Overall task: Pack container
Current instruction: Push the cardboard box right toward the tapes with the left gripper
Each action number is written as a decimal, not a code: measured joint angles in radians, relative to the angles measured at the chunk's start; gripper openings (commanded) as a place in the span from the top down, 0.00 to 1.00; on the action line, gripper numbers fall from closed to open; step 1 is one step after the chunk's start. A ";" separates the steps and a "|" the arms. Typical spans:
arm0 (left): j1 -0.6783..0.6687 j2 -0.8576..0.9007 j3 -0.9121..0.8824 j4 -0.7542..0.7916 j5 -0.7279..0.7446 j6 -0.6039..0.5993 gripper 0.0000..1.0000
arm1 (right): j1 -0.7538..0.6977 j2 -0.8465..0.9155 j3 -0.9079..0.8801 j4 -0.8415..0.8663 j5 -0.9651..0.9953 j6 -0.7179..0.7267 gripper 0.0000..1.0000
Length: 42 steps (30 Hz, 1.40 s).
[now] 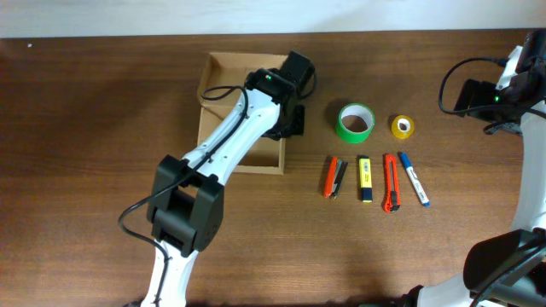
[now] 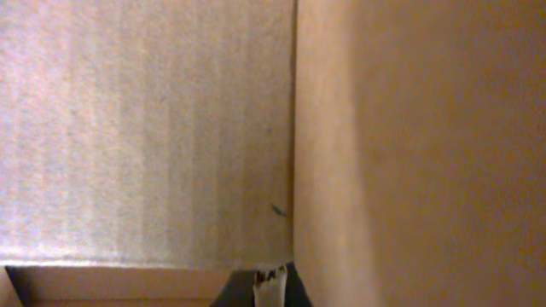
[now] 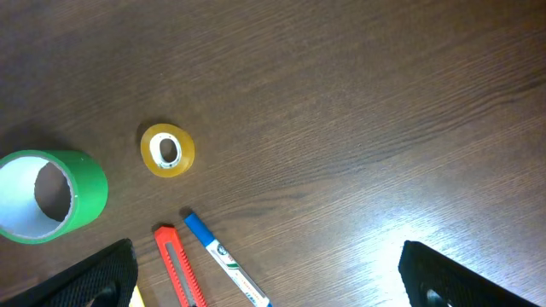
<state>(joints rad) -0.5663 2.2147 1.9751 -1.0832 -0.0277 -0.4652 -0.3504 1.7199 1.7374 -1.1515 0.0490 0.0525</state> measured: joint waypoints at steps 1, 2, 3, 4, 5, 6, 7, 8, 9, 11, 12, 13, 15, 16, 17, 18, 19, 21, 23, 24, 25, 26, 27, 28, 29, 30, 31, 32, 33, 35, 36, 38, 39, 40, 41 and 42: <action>-0.003 0.000 0.000 0.008 -0.010 0.000 0.98 | 0.000 0.000 0.000 0.000 0.000 0.001 0.01; -0.006 0.000 0.000 0.016 -0.020 0.000 0.98 | 0.000 0.000 0.000 0.000 0.000 0.000 0.01; -0.010 0.000 0.001 0.024 -0.031 0.000 0.99 | 0.000 0.000 0.000 0.000 0.000 0.000 0.01; -0.015 0.000 0.001 0.027 -0.040 0.000 0.99 | 0.000 0.000 0.000 0.000 0.000 0.000 0.01; -0.019 0.000 0.001 0.027 -0.048 0.000 0.98 | 0.000 0.000 0.000 0.000 0.000 0.000 0.01; -0.025 0.000 0.001 0.029 -0.060 0.000 0.98 | 0.000 0.000 0.000 0.000 0.000 0.000 0.01; -0.029 0.000 0.001 0.031 -0.066 0.000 0.99 | 0.000 0.000 0.000 -0.001 0.000 0.000 0.01; -0.035 0.000 0.001 0.033 -0.074 0.000 0.99 | 0.000 0.000 0.000 -0.001 0.000 0.000 0.01; -0.040 0.000 0.001 0.034 -0.079 0.000 0.99 | 0.000 0.000 0.000 -0.001 0.000 0.000 0.01; -0.048 0.000 0.001 0.034 -0.084 0.000 0.99 | 0.000 0.000 0.000 -0.003 -0.002 0.000 0.01; -0.050 0.000 0.001 0.035 -0.086 0.000 0.99 | 0.000 0.000 0.000 -0.005 -0.004 0.000 0.01; -0.053 0.000 0.001 0.036 -0.086 0.000 0.98 | 0.000 0.000 0.000 -0.006 -0.005 0.000 0.01; -0.053 0.000 0.001 0.037 -0.086 0.000 0.99 | 0.000 0.000 0.000 -0.009 -0.009 0.000 0.01; -0.053 0.000 0.001 0.038 -0.087 0.000 0.98 | 0.000 0.000 0.000 -0.009 -0.010 0.000 0.01; -0.053 0.000 0.001 0.039 -0.090 0.000 0.98 | 0.000 0.000 0.000 -0.009 -0.012 0.000 0.01; -0.053 0.000 0.001 0.040 -0.090 0.000 0.98 | 0.000 0.000 0.000 -0.009 -0.012 0.001 0.01; -0.053 0.001 0.001 0.041 -0.091 0.000 0.96 | 0.000 0.000 0.000 -0.010 -0.013 0.000 0.01; -0.053 0.002 0.001 0.041 -0.094 0.000 0.91 | 0.000 0.000 0.000 -0.010 -0.013 0.000 0.01; -0.053 0.002 0.001 0.041 -0.097 0.001 0.85 | 0.000 0.000 0.000 -0.010 -0.013 0.000 0.01; -0.053 0.002 0.001 0.041 -0.097 0.002 0.84 | 0.000 0.000 0.000 -0.010 -0.013 0.000 0.01; -0.053 0.002 0.001 0.041 -0.100 0.006 0.83 | 0.000 0.000 0.000 -0.010 -0.013 0.000 0.01; -0.053 0.002 0.001 0.041 -0.101 0.006 0.81 | 0.000 0.000 0.000 -0.010 -0.013 0.000 0.01; -0.053 0.002 0.001 0.041 -0.103 0.006 0.80 | 0.000 0.000 0.000 -0.010 -0.013 0.001 0.01; -0.053 0.002 0.001 0.041 -0.105 0.007 0.80 | 0.000 0.000 0.000 -0.011 -0.013 0.000 0.01; -0.053 0.002 0.001 0.041 -0.105 0.008 0.80 | 0.000 0.000 0.000 -0.011 -0.013 0.000 0.01; -0.053 0.002 0.001 0.041 -0.105 0.008 0.80 | 0.000 0.000 0.000 -0.011 -0.013 0.000 0.01; -0.053 0.002 0.001 0.041 -0.105 0.008 0.80 | 0.000 0.000 0.000 -0.011 -0.013 0.000 0.01; -0.053 0.002 0.001 0.041 -0.105 0.008 0.80 | 0.000 0.000 0.000 -0.011 -0.013 0.000 0.01; -0.053 0.002 0.001 0.042 -0.105 0.009 0.80 | 0.000 0.000 0.000 -0.011 -0.013 0.000 0.01; -0.053 0.002 0.001 0.043 -0.105 0.014 0.80 | 0.000 0.000 0.000 -0.011 -0.013 0.000 0.01; -0.053 0.002 0.001 0.044 -0.105 0.016 0.80 | 0.000 0.000 0.000 -0.011 -0.013 0.000 0.01; -0.053 0.002 0.001 0.045 -0.109 0.020 0.81 | 0.000 0.000 0.000 -0.011 -0.013 0.000 0.01; -0.053 0.002 0.001 0.045 -0.112 0.021 0.80 | 0.000 0.000 0.000 -0.011 -0.013 0.000 0.01; -0.053 0.002 0.001 0.045 -0.112 0.024 0.81 | 0.000 0.000 0.000 -0.011 -0.013 0.000 0.01; -0.053 0.002 0.001 0.045 -0.113 0.027 0.81 | 0.000 0.000 0.000 -0.011 -0.013 0.000 0.01; -0.053 0.002 0.001 0.045 -0.117 0.028 0.80 | 0.000 0.000 0.000 -0.011 -0.013 0.000 0.01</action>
<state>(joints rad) -0.6197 2.2162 1.9759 -1.0378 -0.1448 -0.4374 -0.3504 1.7199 1.7374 -1.1629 0.0364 0.0525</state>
